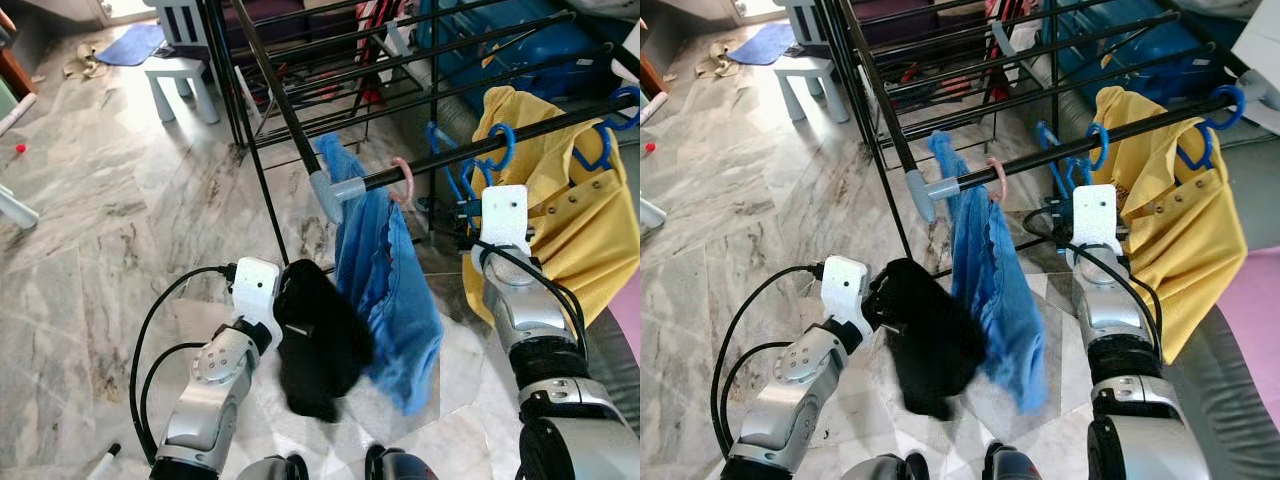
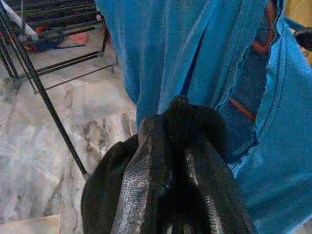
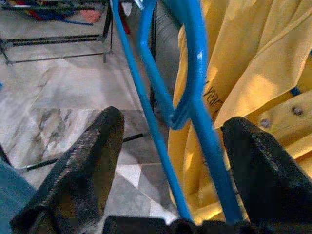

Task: Hang hanger

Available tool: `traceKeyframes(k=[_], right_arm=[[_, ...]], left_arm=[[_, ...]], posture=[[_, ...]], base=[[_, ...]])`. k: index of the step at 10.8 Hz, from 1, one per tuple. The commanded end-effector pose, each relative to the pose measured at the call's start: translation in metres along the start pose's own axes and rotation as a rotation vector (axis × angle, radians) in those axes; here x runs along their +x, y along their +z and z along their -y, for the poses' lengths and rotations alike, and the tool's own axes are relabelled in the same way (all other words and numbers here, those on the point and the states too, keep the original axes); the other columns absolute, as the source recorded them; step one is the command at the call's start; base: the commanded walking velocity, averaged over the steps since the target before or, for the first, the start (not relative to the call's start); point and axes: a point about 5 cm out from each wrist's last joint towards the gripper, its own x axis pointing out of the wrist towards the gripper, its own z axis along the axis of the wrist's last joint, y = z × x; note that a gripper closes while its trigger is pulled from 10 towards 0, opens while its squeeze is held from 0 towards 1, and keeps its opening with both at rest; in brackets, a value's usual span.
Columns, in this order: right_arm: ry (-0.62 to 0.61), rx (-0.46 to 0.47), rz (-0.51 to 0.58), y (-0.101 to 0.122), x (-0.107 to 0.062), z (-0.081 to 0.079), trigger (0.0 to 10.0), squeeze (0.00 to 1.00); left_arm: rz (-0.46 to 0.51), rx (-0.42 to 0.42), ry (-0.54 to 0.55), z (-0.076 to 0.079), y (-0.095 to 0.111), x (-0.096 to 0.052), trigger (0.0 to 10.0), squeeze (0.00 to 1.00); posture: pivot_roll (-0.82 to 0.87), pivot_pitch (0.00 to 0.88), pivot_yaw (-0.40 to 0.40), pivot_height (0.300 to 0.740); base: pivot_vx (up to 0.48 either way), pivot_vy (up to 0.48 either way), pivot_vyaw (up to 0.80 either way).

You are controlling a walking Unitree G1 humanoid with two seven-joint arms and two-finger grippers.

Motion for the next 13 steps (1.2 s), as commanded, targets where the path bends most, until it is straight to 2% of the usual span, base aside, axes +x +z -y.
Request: traceKeyframes(k=[1,4,8,13], right_arm=[[0.016,0.023,-0.007,0.0015,0.0013,-0.0045,0.0,0.0],[0.027,0.055,-0.014,-0.0008,-0.0018,-0.0023,0.0,0.0],[0.042,0.064,-0.016,0.0009,-0.0043,-0.0035,0.7,0.0],[0.06,0.074,-0.022,0.0001,-0.0067,-0.0072,0.0,0.0]], left_arm=[[0.004,0.016,-0.002,0.0003,0.0023,-0.0027,10.0,0.0],[-0.016,0.024,-0.004,0.0014,0.0,-0.0026,10.0,0.0],[-0.04,0.034,0.004,0.0005,-0.0028,-0.0021,10.0,0.0],[-0.052,0.042,0.01,-0.0004,-0.004,-0.0022,10.0,0.0]], posture=[[-0.09,0.204,0.067,0.74],[-0.1,0.207,0.066,0.74],[-0.1,0.207,0.063,0.74],[-0.1,0.205,0.061,0.74]], base=[[0.0,0.0,0.0],[0.0,0.0,0.0],[0.0,0.0,0.0],[0.0,0.0,0.0]])
